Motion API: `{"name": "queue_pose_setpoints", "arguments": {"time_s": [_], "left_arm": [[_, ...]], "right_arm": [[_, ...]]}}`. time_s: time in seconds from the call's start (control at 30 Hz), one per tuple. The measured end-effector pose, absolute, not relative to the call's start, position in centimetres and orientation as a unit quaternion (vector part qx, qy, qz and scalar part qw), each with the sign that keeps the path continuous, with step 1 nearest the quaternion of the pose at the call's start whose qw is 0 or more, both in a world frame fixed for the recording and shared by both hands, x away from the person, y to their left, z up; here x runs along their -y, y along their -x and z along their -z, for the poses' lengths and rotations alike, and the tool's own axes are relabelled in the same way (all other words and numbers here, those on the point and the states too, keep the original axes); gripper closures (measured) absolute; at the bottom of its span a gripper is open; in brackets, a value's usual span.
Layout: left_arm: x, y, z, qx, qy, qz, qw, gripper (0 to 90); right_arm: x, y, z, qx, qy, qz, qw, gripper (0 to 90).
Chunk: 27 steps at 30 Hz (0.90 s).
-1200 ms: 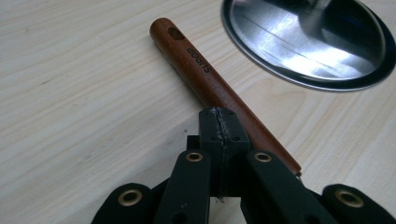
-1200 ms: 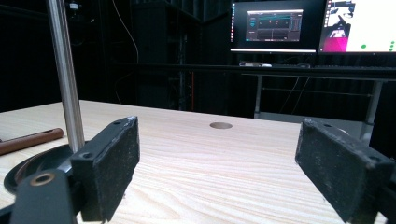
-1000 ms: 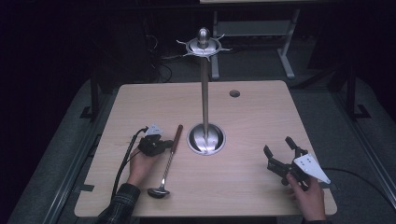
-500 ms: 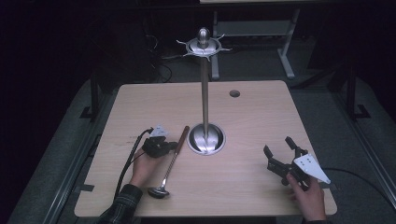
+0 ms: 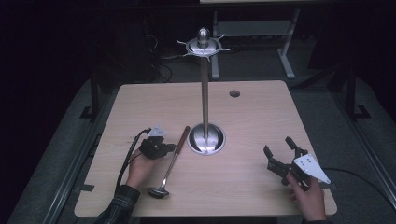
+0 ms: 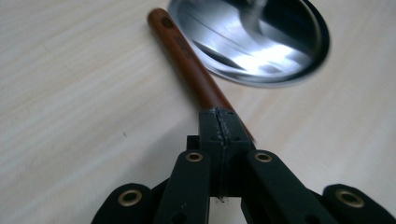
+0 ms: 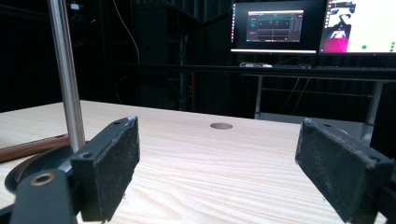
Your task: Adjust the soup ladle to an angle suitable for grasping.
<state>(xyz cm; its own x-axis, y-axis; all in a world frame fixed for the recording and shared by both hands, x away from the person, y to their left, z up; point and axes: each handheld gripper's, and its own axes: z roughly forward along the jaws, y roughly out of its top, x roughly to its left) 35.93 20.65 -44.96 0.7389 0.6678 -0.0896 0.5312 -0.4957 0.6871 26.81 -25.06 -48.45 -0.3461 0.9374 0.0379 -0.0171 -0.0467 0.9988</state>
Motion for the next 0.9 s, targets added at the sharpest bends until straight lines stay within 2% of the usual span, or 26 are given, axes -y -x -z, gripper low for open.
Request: {"name": "queue_pose_setpoints", "arguments": {"time_s": [0.3,0.6,0.9], "left_arm": [[-20.1,-31.8,42.7,-0.336,-0.887,-0.036,0.314,89.5],[-19.5,-28.6,43.5,-0.309,-0.915,-0.03,0.258,89.1],[-19.7,-28.5,44.2,-0.313,-0.917,-0.026,0.246,89.2]], "right_arm": [[25.1,-26.8,48.5,-0.562,-0.408,-0.597,0.4,13.0],[25.1,-26.8,48.4,-0.564,-0.409,-0.597,0.399,13.0],[25.1,-26.8,48.4,-0.563,-0.408,-0.598,0.4,13.0]]}}
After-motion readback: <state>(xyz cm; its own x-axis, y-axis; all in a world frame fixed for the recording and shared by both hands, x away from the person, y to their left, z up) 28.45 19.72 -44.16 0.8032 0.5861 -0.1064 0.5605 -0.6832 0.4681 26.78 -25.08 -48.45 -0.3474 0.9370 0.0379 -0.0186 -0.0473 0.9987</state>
